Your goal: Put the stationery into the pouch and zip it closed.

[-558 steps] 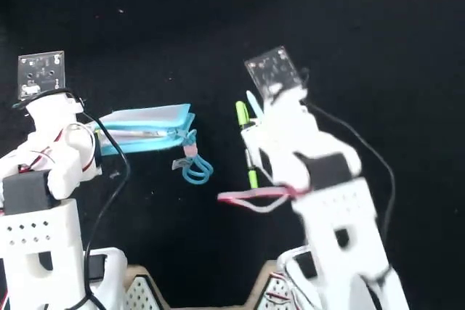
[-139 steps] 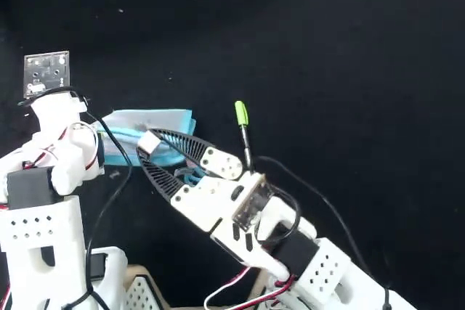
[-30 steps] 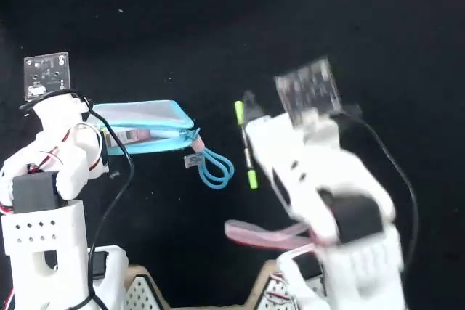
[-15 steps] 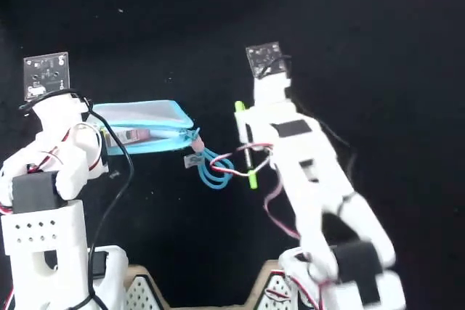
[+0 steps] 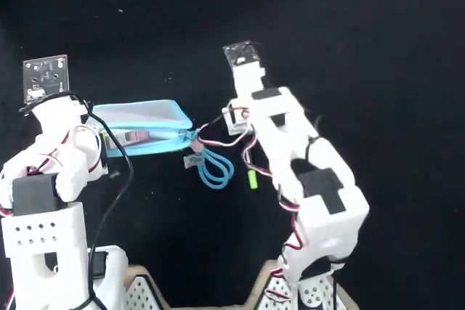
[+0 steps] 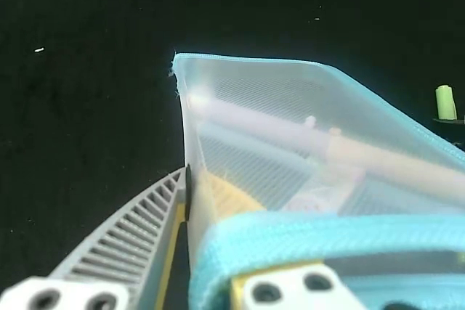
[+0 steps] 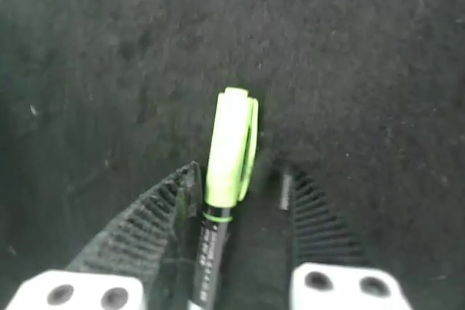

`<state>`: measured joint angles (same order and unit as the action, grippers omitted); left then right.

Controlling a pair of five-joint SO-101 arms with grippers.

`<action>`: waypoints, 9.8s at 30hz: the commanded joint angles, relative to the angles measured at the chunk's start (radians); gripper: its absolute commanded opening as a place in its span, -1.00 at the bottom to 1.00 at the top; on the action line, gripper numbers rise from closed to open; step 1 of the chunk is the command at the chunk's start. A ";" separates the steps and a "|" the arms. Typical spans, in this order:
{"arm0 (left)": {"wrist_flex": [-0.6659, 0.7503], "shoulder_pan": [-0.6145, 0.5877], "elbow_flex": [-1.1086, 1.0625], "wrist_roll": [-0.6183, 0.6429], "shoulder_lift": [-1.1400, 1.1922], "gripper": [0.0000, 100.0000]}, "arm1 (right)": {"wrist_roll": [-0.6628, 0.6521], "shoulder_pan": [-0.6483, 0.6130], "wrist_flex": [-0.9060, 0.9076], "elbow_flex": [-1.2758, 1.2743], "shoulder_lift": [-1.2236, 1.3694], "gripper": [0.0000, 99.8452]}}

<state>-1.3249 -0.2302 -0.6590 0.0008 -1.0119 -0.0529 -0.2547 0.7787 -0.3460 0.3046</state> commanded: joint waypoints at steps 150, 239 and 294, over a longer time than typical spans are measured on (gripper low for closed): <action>0.012 0.001 0.012 -0.002 -0.003 -0.94 | -0.008 -0.539 -0.984 -1.038 -1.319 -0.98; 0.075 -0.002 -0.022 -0.003 -0.003 -0.94 | -0.121 -0.318 -0.425 -0.750 -1.020 -0.95; 0.109 0.002 -0.099 -0.002 -0.012 -0.94 | -0.400 -0.425 -0.316 -0.963 -1.514 -0.67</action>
<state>-1.2083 -0.2302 -0.7710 -0.0008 -1.0226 -0.4304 -0.6813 0.4918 -1.3203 -1.1914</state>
